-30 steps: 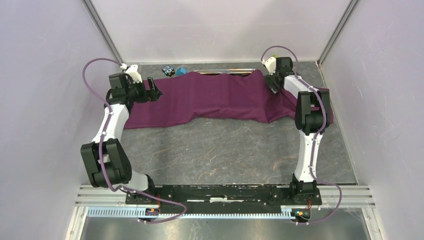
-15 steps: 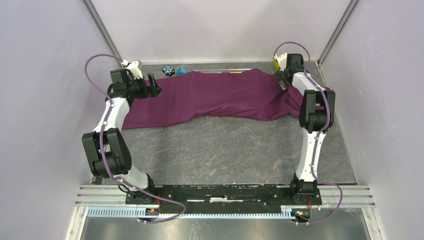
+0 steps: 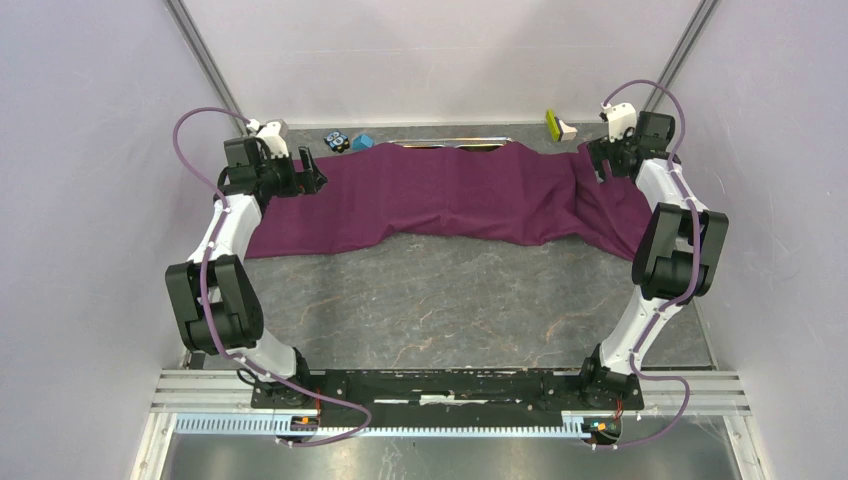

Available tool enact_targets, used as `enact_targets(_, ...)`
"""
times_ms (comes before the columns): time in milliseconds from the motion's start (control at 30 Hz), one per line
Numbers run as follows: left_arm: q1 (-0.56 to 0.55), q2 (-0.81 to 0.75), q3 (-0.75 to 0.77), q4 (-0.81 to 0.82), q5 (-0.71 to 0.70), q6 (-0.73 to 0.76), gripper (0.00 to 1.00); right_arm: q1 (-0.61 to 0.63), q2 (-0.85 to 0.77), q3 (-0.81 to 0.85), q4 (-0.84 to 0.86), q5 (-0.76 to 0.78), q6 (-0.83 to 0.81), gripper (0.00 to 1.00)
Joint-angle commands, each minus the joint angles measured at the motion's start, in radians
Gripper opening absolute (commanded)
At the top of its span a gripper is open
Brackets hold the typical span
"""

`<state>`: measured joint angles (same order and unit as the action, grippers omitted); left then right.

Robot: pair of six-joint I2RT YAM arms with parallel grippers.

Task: Open and lay out the surgical kit
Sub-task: Open the surgical kit at the center of the board.

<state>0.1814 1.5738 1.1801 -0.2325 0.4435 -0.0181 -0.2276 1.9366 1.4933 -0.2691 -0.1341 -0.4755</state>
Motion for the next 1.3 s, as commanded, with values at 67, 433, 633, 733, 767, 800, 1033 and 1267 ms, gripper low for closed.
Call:
enact_targets(67, -0.02, 0.007, 0.038, 0.037, -0.024, -0.023, 1.0, 0.004, -0.037, -0.019, 0.055, 0.15, -0.003, 0.98)
enact_targets(433, -0.034, 0.037, 0.068, 0.04, -0.038, -0.028, 1.0, -0.022, 0.06, -0.011, 0.05, 0.232, -0.025, 0.98)
enact_targets(633, -0.041, 0.055, 0.076, 0.041, -0.041, -0.03, 1.0, -0.017, 0.145, 0.013, 0.005, 0.183, 0.007, 0.97)
enact_targets(733, -0.044, 0.061, 0.077, 0.038, -0.044, -0.029, 1.0, -0.018, 0.203, 0.07, -0.026, 0.244, 0.014, 0.95)
enact_targets(767, -0.044, 0.062, 0.079, 0.034, -0.046, -0.027, 1.0, -0.018, 0.222, 0.091, -0.036, 0.27, 0.01, 0.95)
enact_targets(800, -0.045, 0.064, 0.085, 0.028, -0.049, -0.024, 1.0, -0.016, 0.232, 0.11, -0.038, 0.302, 0.003, 0.95)
enact_targets(1033, -0.055, 0.057, 0.112, -0.005, -0.082, -0.008, 1.0, -0.018, 0.323, 0.26, -0.047, 0.459, -0.08, 0.95)
enact_targets(1267, -0.066, 0.052, 0.112, -0.008, -0.114, -0.007, 1.0, -0.018, 0.402, 0.396, -0.012, 0.544, -0.15, 0.96)
